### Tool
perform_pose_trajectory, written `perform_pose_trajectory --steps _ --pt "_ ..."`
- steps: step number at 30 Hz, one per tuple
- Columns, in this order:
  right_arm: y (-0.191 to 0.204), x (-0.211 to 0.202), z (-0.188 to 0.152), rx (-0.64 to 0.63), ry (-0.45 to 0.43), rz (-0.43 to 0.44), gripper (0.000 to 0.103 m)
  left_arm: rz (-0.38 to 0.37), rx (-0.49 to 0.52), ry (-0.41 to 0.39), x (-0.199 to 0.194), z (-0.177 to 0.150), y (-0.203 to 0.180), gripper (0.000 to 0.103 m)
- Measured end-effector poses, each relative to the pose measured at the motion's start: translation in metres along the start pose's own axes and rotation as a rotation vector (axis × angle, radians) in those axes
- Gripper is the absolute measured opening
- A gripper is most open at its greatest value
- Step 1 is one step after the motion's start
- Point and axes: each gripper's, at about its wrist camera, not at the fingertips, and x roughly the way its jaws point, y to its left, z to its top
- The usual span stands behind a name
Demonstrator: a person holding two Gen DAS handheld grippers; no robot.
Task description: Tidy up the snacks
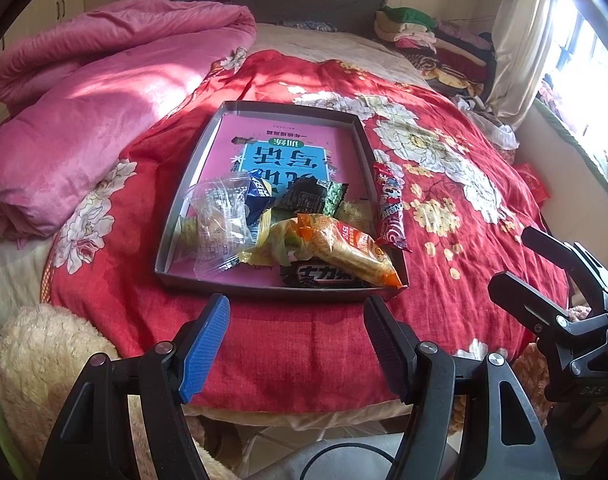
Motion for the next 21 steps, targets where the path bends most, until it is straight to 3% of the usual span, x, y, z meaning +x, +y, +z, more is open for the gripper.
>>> perform_pose_trajectory --steps 17,21 --pt "-0.0003 0.0009 -0.0001 0.003 0.004 -0.002 0.099 0.031 0.000 -0.006 -0.0013 0.0002 0.0013 0.071" --pt "-0.0007 0.0008 -0.0002 0.004 0.005 -0.002 0.099 0.005 -0.003 -0.003 -0.0002 0.0009 0.0003 0.071"
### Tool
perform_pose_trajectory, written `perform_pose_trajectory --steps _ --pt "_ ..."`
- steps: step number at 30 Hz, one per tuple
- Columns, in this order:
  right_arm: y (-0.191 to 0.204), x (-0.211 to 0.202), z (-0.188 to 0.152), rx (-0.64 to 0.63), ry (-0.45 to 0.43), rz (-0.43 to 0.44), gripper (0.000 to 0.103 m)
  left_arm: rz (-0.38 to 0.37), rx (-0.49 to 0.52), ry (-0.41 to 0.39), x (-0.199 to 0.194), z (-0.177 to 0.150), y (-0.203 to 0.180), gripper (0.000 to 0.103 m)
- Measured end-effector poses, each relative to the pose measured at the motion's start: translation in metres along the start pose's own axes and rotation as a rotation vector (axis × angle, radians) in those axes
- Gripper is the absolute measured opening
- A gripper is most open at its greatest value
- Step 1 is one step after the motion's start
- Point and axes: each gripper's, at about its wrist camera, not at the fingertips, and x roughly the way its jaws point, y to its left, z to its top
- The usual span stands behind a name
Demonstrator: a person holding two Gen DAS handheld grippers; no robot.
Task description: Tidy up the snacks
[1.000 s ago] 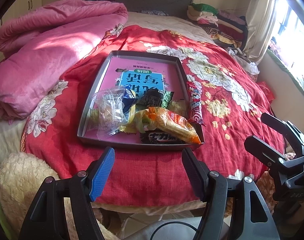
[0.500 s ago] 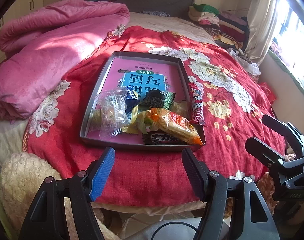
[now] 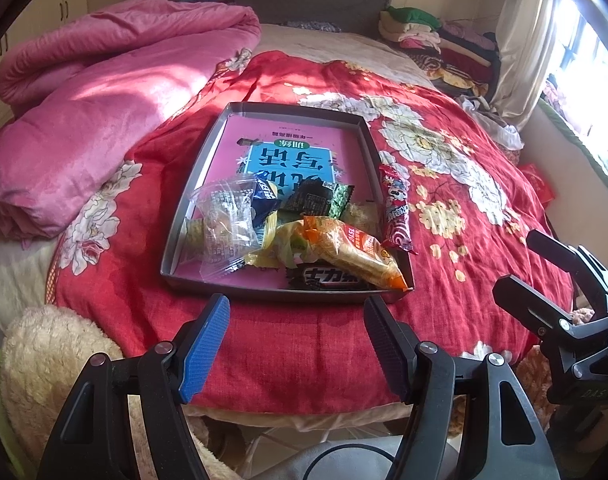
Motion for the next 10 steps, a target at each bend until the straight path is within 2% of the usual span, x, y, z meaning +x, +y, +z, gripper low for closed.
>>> perform_pose_trajectory --steps 5,8,10 --pt "-0.007 0.000 0.000 0.018 -0.008 -0.015 0.099 -0.072 -0.051 -0.014 0.001 0.008 0.010 0.071" --pt "-0.024 0.001 0.000 0.050 -0.016 -0.045 0.099 -0.008 -0.123 -0.058 0.001 0.019 0.031 0.073" --pt "-0.043 0.000 0.000 0.088 -0.024 -0.072 0.099 0.027 -0.160 -0.092 0.003 0.034 0.055 0.077"
